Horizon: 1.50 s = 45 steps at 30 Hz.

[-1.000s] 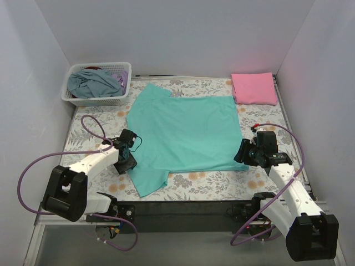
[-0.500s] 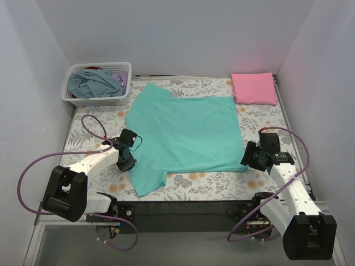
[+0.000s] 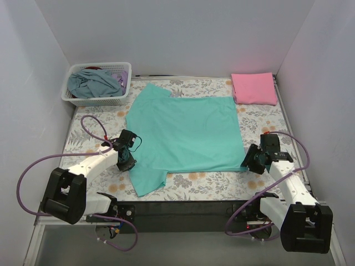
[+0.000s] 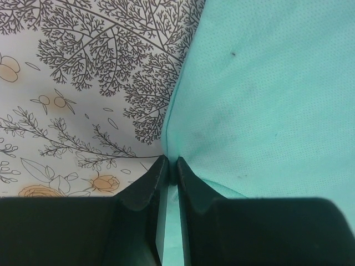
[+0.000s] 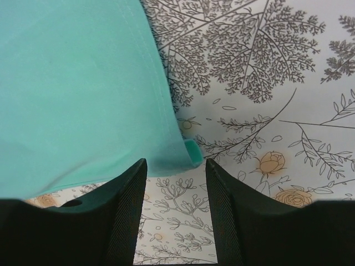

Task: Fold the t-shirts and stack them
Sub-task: Fold the tshirt

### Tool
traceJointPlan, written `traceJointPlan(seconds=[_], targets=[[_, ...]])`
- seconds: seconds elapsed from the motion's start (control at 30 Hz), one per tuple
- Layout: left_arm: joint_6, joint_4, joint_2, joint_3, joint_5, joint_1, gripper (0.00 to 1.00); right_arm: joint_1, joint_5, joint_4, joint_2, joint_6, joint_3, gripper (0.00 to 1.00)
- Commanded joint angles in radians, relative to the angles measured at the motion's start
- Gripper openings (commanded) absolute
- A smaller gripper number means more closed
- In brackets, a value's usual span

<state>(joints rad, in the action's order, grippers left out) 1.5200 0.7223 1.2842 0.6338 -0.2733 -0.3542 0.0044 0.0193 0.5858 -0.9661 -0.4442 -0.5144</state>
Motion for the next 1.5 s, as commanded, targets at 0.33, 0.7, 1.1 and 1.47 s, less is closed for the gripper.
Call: traceJointPlan(seconds=[0.33,0.7,1.1,1.47], targets=[[-0.006,-0.04,-0.02,-0.023,0.0,0.004,0.09,-0.063,0.013,-0.099,0.004,-0.082,0.1,0.46],[0.006,-0.014,-0.028,-0.002,-0.017,0.012,0.01,-0.112,0.053,-0.084,0.02,-0.06,0.097,0.01],[0.006,0.038,-0.033,0.044,0.028,0.047,0.0,-0.147,0.114,-0.003,0.029,-0.012,0.013,0.01],[-0.035,0.129,0.03,0.28,0.039,0.05,0.0,-0.146,0.162,0.003,-0.066,0.093,-0.173,0.01]])
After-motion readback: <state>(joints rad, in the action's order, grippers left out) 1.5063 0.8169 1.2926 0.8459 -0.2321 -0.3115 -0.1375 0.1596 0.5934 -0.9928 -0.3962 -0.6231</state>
